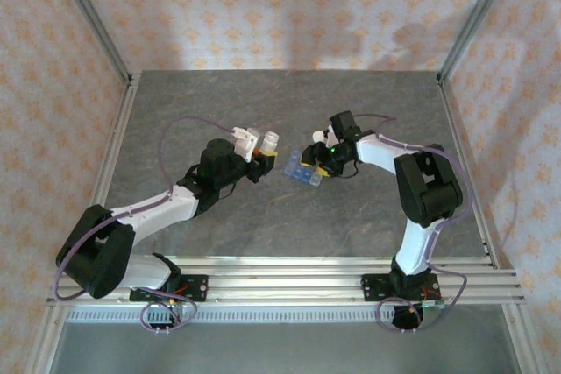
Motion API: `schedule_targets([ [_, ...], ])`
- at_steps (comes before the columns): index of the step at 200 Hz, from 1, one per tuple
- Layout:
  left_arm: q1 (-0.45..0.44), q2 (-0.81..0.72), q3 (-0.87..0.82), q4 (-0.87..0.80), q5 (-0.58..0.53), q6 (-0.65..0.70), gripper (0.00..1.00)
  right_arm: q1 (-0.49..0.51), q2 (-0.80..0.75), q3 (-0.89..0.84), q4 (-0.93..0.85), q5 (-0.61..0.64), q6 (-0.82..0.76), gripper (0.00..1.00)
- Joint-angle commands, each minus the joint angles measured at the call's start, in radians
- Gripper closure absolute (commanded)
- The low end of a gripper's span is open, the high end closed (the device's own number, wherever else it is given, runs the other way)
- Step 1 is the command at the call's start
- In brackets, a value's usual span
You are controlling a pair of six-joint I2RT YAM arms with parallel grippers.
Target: Sort the pills into containers
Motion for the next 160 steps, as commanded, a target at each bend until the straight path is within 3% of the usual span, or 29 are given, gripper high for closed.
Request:
schedule_targets([
  [1,-0.009,0.018,0.034,-0.003,-0.001,-0.010,1.00,0.005,-0.068,-0.012,0.001,0.038,-0.008,0.39],
  [81,-0.029,0.032,0.099,-0.190,-0.006,0.015,1.00,0.012,-0.143,0.022,-0.176,0.261,-0.179,0.39],
  [126,-0.037,0.078,0.150,-0.305,0.004,0.023,1.00,0.068,-0.146,0.037,-0.222,0.361,-0.233,0.39],
  [160,-0.042,0.121,0.187,-0.379,0.033,0.024,1.00,0.080,-0.137,0.037,-0.221,0.364,-0.239,0.39],
])
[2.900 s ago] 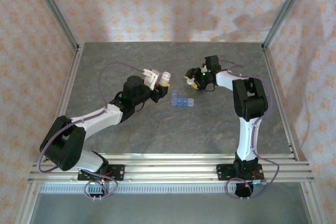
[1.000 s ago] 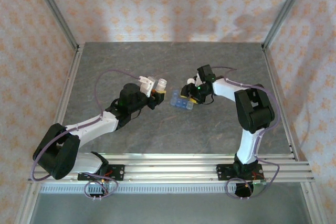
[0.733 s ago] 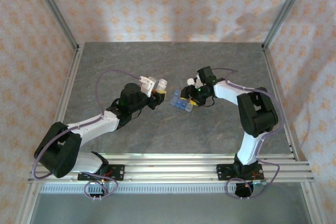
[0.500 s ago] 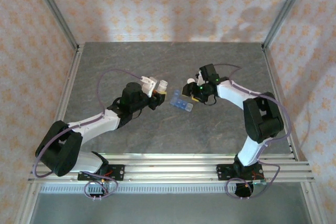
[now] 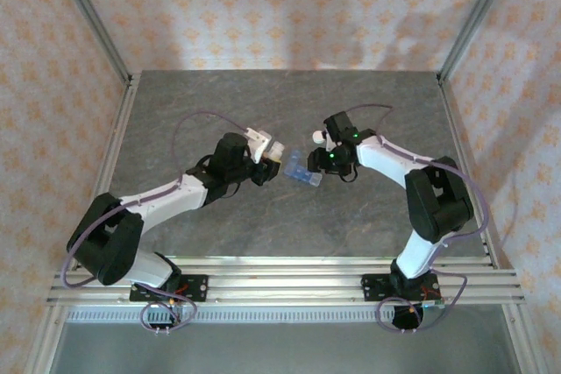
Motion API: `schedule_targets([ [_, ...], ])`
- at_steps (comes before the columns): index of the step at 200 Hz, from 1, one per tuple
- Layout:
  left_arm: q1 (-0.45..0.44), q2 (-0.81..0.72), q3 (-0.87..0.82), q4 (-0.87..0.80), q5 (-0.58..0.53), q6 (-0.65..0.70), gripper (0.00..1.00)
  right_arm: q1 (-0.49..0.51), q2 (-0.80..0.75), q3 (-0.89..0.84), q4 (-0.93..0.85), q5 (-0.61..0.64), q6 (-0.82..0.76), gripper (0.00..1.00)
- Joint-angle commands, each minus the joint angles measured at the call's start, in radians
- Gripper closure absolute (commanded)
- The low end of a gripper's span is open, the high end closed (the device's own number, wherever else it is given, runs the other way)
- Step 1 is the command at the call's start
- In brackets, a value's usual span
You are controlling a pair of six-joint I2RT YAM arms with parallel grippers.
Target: Sort the pills into containers
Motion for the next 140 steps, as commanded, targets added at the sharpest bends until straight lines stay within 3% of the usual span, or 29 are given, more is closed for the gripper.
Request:
schedule_targets([
  [1,-0.011,0.027,0.052,-0.085,0.031,0.019,1.00,0.003,-0.014,0.029,-0.029,0.053,-0.032,0.39],
  [140,-0.016,0.192,0.211,-0.329,0.077,0.070,1.00,0.039,0.063,0.037,-0.035,0.074,-0.049,0.41],
])
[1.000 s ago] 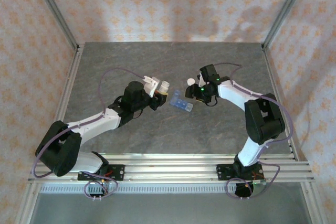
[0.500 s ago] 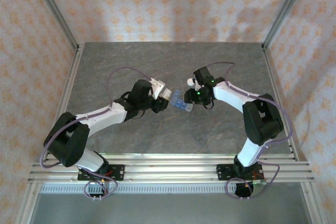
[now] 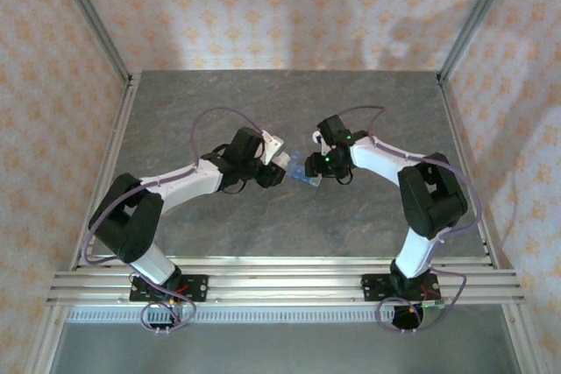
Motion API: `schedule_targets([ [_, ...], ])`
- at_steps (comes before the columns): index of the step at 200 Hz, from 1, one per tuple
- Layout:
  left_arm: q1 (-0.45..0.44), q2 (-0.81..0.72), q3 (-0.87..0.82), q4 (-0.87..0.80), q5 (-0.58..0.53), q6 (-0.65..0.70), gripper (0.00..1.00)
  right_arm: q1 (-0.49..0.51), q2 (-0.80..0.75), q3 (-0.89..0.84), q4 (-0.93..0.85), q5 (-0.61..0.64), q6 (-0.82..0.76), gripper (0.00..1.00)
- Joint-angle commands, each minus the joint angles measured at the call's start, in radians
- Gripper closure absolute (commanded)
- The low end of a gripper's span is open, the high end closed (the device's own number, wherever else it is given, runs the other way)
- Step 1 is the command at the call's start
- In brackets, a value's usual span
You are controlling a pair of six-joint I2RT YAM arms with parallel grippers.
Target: Sort the pills into containers
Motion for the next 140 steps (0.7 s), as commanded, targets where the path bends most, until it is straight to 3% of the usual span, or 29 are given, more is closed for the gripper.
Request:
schedule_targets([
  [1,-0.006,0.025,0.038,-0.066,0.021,0.026,1.00,0.008,0.017,0.030,-0.027,0.051,-0.021,0.41],
  [140,-0.010,0.145,0.156,-0.218,0.025,0.060,1.00,0.012,0.074,0.029,-0.038,0.079,-0.020,0.44],
])
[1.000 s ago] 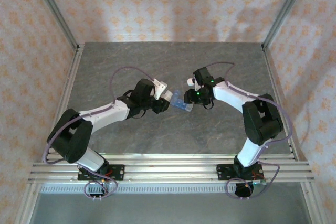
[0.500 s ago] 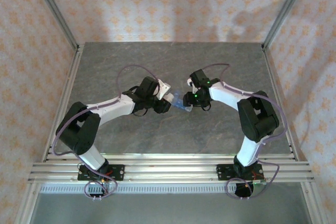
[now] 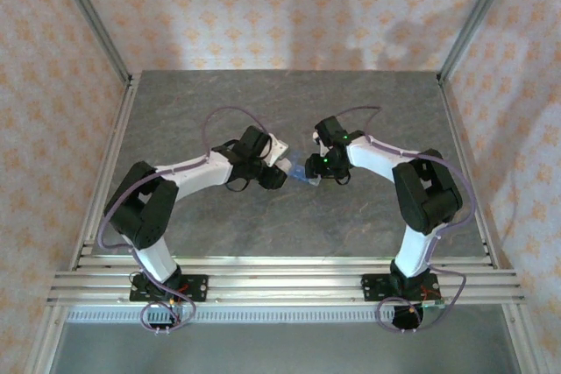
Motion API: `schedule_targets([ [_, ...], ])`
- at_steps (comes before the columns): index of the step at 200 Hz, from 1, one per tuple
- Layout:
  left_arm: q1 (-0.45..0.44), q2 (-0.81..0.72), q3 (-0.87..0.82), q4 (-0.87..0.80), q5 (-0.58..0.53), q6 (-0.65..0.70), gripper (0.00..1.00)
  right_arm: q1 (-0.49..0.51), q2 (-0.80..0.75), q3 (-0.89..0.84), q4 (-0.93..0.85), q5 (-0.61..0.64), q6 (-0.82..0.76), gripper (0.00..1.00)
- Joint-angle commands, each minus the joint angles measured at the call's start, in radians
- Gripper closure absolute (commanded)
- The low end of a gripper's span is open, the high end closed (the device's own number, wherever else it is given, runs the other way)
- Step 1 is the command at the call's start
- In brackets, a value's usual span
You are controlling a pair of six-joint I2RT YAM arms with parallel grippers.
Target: Sort the pills into containers
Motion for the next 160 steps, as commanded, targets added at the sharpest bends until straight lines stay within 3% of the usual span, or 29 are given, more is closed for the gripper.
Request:
schedule_targets([
  [1,-0.009,0.022,0.048,-0.074,0.009,0.024,1.00,0.007,0.030,0.011,-0.034,0.048,-0.014,0.44],
  [160,-0.015,0.131,0.214,-0.278,-0.040,0.066,1.00,0.012,0.061,0.012,-0.036,0.054,-0.011,0.44],
])
